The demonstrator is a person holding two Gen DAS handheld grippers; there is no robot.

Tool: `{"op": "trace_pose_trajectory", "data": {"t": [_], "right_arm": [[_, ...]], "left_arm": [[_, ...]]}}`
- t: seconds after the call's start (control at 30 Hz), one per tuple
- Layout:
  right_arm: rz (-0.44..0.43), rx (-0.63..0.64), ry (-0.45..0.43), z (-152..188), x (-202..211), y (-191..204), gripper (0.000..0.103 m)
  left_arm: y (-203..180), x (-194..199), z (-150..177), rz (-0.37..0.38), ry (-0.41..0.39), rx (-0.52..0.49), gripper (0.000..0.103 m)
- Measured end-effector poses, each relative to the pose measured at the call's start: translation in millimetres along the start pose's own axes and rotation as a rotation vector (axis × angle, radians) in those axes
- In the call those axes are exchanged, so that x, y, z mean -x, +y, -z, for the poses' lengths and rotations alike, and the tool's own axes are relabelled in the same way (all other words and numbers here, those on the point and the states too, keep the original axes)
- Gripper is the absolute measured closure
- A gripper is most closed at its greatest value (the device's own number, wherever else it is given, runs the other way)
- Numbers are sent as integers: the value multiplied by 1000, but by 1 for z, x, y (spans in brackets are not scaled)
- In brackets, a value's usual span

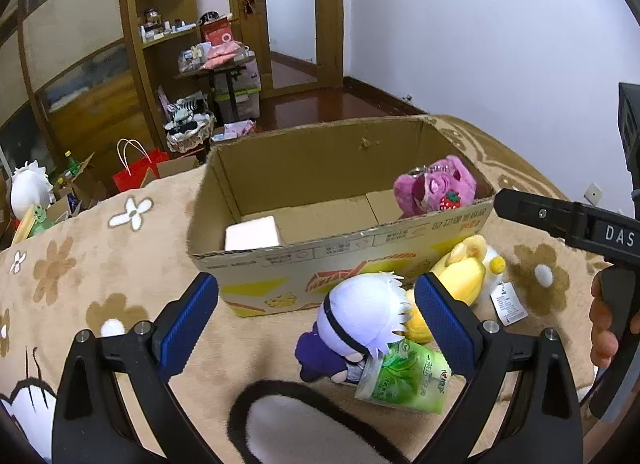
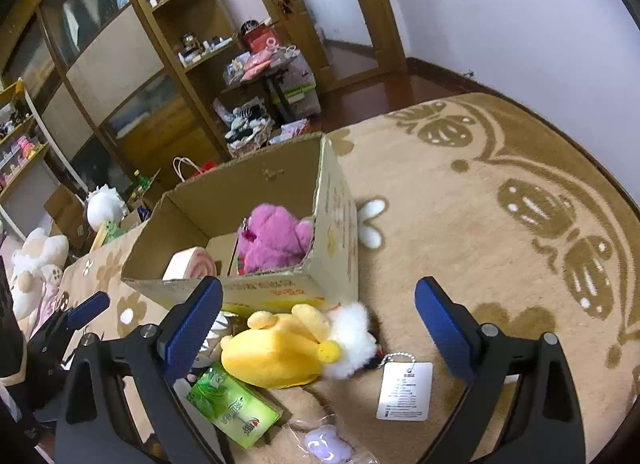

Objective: Organize soft objects
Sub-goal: 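Withdraw both open tools from the box toward the remaining toys, then grasp the white-haired navy doll with the left tool while the right tool grasps the yellow duck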

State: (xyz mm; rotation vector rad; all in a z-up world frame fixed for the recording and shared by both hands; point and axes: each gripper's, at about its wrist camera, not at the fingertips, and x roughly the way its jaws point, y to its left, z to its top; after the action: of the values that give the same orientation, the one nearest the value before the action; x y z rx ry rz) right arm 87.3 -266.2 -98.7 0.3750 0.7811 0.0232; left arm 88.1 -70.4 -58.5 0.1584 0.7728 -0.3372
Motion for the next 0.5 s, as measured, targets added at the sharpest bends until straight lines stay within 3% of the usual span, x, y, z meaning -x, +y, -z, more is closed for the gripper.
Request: {"op": "trace_pose_trajectory", "data": {"t": [0.2, 0.3, 0.5], "right_arm": [[8, 12, 46, 4, -16, 1, 2], [11, 18, 86, 5, -25, -1, 18], [-11, 34, 130, 10, -39, 1, 19]], "left_arm": [[-7, -16, 1, 15, 40, -6, 5], [-10, -23, 2, 14, 55, -18, 5], [-16, -37, 9, 10, 98, -44, 5]]}}
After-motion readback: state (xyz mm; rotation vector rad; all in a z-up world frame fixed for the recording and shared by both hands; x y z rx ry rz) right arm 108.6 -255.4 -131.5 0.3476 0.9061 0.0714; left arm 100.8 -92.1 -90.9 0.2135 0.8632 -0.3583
